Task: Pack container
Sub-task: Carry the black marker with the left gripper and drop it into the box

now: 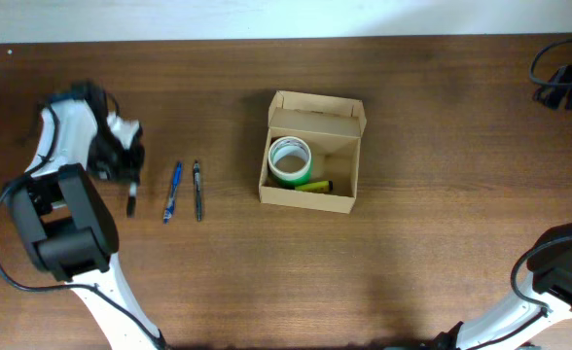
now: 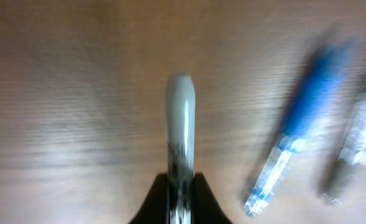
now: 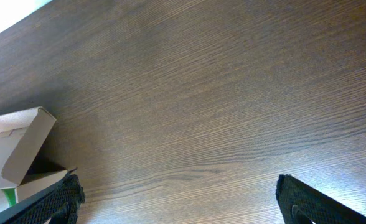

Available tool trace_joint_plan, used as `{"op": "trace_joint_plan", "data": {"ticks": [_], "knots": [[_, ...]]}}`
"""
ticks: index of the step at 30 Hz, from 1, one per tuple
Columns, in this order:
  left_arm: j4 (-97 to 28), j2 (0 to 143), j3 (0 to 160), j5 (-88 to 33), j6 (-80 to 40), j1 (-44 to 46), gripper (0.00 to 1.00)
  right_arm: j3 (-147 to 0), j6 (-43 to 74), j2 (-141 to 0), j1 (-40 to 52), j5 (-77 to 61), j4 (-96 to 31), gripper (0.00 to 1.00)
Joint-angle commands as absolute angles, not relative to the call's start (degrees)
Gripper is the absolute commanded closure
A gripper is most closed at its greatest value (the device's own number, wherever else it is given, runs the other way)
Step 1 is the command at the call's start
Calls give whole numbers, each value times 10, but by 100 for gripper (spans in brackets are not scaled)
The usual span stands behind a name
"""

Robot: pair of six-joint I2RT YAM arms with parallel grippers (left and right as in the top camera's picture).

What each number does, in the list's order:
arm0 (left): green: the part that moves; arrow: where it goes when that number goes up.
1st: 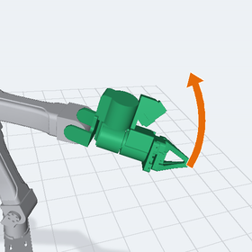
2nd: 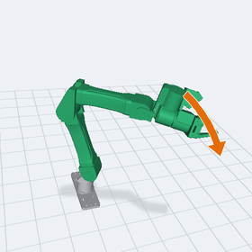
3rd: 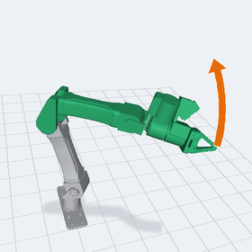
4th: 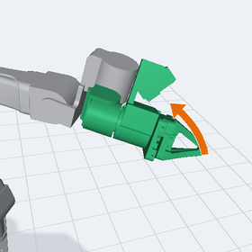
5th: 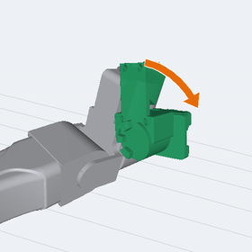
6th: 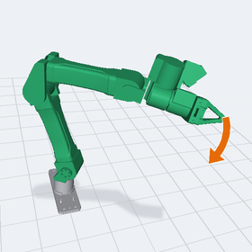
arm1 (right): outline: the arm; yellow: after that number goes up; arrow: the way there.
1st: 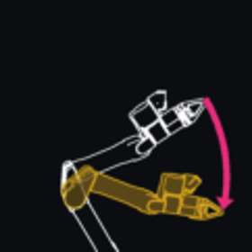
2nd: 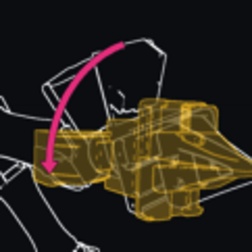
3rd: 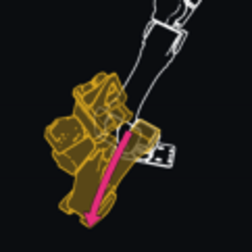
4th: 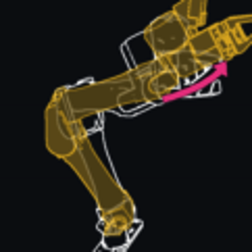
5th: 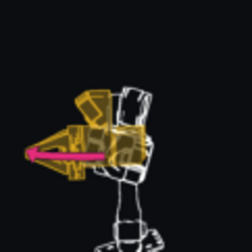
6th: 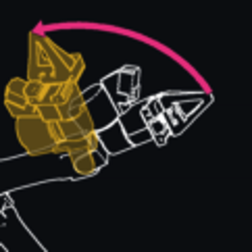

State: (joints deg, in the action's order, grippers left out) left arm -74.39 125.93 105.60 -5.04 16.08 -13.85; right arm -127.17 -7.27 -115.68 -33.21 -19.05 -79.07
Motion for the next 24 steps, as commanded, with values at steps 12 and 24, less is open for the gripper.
{"op": "trace_joint_plan", "data": {"ticks": [12, 24], "knots": [[-884, 1244, 1499, -141, 519, 136, 98, -1272, -68, -1156, -330, -197, -791, 1], [-912, 1334, 1443, -78, 582, 348, 98, -1272, -68, -1156, -330, -197, -791, 1]]}}
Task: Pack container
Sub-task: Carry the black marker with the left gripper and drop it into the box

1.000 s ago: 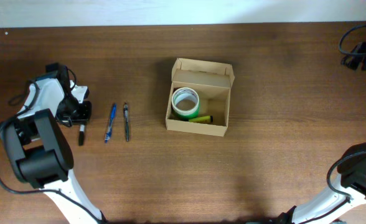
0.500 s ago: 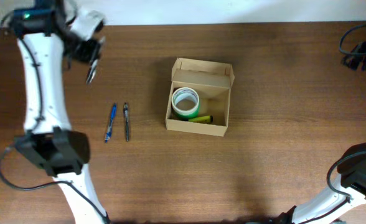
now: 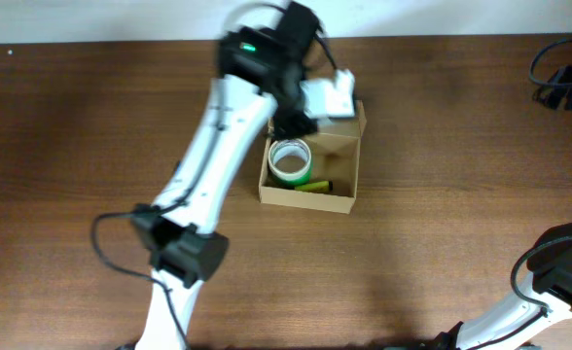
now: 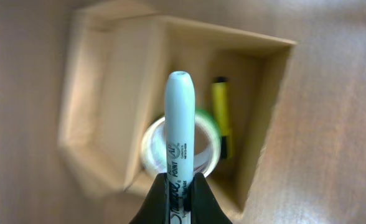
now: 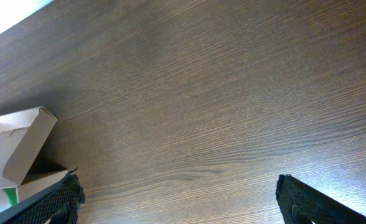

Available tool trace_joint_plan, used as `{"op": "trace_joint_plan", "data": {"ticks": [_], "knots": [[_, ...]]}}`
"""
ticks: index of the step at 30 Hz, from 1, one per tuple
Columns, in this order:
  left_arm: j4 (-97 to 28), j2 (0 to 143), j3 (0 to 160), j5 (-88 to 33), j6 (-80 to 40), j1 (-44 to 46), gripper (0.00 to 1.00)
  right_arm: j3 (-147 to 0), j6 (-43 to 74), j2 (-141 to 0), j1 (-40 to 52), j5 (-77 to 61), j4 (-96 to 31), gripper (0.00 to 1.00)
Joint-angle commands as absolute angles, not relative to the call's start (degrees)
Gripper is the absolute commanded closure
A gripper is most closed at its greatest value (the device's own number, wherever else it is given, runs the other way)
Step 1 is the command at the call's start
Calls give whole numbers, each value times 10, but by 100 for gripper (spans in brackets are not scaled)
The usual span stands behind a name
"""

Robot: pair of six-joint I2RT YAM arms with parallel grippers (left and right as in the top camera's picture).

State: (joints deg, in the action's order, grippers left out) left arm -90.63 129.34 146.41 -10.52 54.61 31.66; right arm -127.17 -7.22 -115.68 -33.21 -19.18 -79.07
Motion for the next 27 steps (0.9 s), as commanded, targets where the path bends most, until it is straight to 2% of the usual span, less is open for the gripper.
{"op": "trace_joint_plan", "data": {"ticks": [1, 8, 27], "knots": [[-913, 1343, 1441, -71, 582, 356, 98, -1272, -68, -1156, -330, -197, -791, 1], [-927, 1407, 1432, -61, 547, 384, 98, -1272, -68, -1156, -330, -197, -791, 1], [-933, 1410, 1349, -49, 565, 383, 98, -1272, -68, -1156, -330, -197, -791, 1]]}}
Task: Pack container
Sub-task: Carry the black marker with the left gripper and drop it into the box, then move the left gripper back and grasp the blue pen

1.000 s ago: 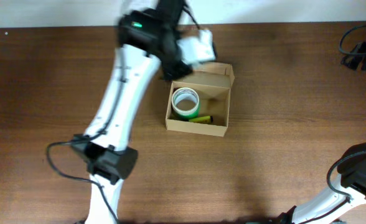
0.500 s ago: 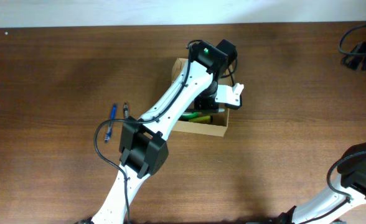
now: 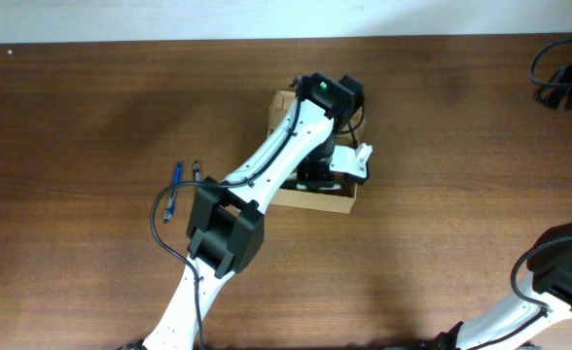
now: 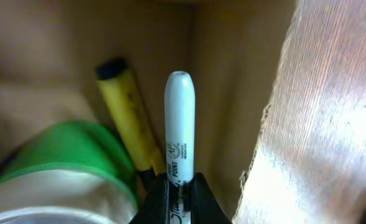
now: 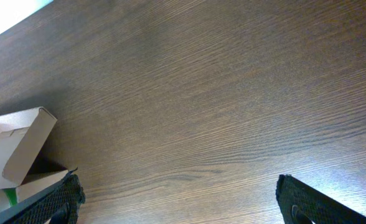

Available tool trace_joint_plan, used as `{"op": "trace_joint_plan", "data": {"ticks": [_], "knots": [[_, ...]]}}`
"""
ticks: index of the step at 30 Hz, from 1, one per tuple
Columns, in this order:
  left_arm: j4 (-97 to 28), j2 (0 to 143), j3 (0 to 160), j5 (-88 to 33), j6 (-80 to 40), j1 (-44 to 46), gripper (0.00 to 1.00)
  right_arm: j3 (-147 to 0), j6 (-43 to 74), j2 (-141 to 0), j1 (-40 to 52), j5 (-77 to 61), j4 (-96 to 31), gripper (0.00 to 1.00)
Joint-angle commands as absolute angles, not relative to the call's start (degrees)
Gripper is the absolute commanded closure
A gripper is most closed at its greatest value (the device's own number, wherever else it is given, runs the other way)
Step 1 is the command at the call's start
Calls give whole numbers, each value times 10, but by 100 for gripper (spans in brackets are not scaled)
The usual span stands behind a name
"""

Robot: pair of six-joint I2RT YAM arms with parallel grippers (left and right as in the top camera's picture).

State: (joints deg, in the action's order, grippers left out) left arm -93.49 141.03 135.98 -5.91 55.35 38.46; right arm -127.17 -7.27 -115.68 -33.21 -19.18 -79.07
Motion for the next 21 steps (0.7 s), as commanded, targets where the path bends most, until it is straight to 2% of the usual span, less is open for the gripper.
{"op": "trace_joint_plan", "data": {"ticks": [1, 4, 6, 7, 10, 14, 21], "knots": [[-931, 1410, 1349, -49, 564, 383, 98, -1272, -68, -1156, -330, -197, -790, 1], [-926, 1409, 1349, -49, 562, 383, 97, -1272, -68, -1156, -330, -197, -791, 1], [-925, 1406, 1349, -49, 553, 383, 75, -1272, -68, -1156, -330, -197, -791, 1], [-923, 1402, 1349, -49, 546, 384, 68, -1272, -68, -1156, -330, -197, -791, 1], [-919, 1362, 1349, -48, 536, 383, 57, -1272, -68, -1156, -330, -197, -791, 1], [-902, 1292, 1349, -34, 485, 377, 50, -1272, -68, -1156, -330, -197, -791, 1], [-846, 1139, 1341, 46, 371, 332, 46, -1272, -68, -1156, -330, -197, -791, 1]]}}
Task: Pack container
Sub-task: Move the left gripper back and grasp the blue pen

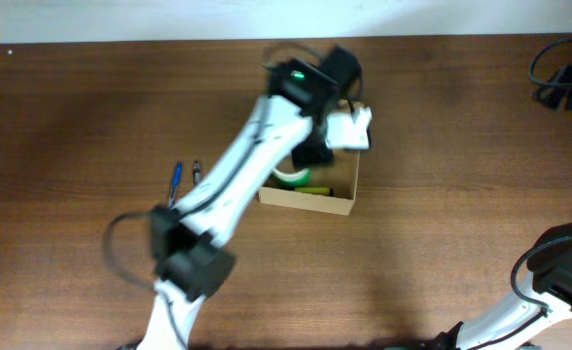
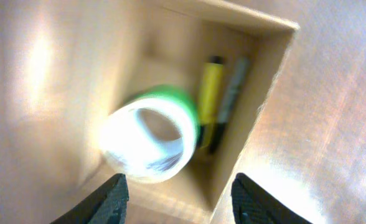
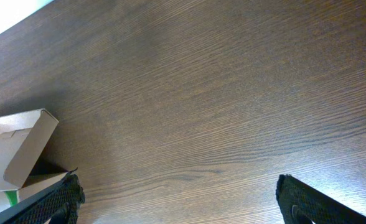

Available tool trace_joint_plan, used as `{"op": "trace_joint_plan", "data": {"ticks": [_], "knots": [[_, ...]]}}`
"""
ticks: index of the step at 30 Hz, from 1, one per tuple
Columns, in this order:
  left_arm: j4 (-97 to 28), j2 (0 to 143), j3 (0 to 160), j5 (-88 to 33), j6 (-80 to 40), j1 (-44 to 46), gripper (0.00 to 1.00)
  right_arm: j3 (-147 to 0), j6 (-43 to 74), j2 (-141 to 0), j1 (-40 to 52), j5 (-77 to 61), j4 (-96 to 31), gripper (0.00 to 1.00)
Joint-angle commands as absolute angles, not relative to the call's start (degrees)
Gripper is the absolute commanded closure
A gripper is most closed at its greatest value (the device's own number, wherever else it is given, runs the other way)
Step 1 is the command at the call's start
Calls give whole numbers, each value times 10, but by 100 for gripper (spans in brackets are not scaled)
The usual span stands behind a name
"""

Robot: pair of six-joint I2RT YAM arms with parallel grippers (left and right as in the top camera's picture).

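Note:
The open cardboard box [image 1: 339,201] stands at the table's middle; the left arm covers most of it in the overhead view. In the left wrist view the box [image 2: 276,59] holds a green-edged tape roll [image 2: 152,134], a yellow marker [image 2: 209,93] and a grey marker [image 2: 229,102] side by side. My left gripper [image 2: 180,199] hangs open above the box, nothing between its fingers. A blue pen [image 1: 175,178] and a dark pen [image 1: 196,172] lie on the table to the left. My right gripper [image 3: 178,196] is open over bare wood at the far right.
Black cables [image 1: 563,78] sit at the table's far right edge. A box flap [image 3: 18,146] shows at the left of the right wrist view. The table [image 1: 442,243] is dark brown wood.
My left gripper has let go of the grey marker, which now lies in the box beside the yellow marker. The gripper is open and higher above the box. The right arm is unmoved.
My left gripper was shut on the grey marker over the table at the left, near the two pens. Then it held the marker above the box, then low inside the box by the yellow marker. Now the marker lies in the box and the gripper is open.

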State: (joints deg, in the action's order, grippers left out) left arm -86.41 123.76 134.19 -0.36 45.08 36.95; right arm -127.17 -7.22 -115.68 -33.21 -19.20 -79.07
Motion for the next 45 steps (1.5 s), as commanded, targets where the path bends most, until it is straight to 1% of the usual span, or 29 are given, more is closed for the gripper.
{"op": "trace_joint_plan", "data": {"ticks": [1, 3, 6, 9, 13, 16, 20, 28, 30, 32, 33, 34, 45], "knots": [[-832, 1114, 1330, 55, 351, 316, 46, -1272, -68, -1156, -330, -197, -791, 1], [-801, 1060, 1286, 57, 320, 274, 42, -1272, -68, -1156, -330, -197, -791, 1], [-741, 983, 1178, 57, 260, 193, 39, -1272, -68, -1156, -330, -197, -791, 1], [-693, 929, 1052, 56, 180, 102, 38, -1272, -68, -1156, -330, -197, -791, 1], [-654, 922, 920, 51, 105, 8, 37, -1272, -68, -1156, -330, -197, -791, 1], [-632, 938, 850, 14, 97, -33, 36, -1272, -68, -1156, -330, -197, -791, 1], [-597, 981, 805, 9, 117, -51, 36, -1272, -68, -1156, -330, -197, -791, 1], [-594, 1093, 803, 4, 144, -50, 37, -1272, -68, -1156, -330, -197, -791, 1], [-593, 1118, 803, -10, 171, -50, 41, -1272, -68, -1156, -330, -197, -791, 1], [-589, 1140, 803, -13, 181, -50, 43, -1272, -68, -1156, -330, -197, -790, 1], [-584, 1159, 803, -24, 207, -50, 48, -1272, -68, -1156, -330, -197, -791, 1], [-581, 1165, 803, -27, 217, -50, 49, -1272, -68, -1156, -330, -197, -791, 1], [-546, 1184, 803, -13, 229, -45, 48, -1272, -68, -1156, -330, -197, -791, 1]]}}
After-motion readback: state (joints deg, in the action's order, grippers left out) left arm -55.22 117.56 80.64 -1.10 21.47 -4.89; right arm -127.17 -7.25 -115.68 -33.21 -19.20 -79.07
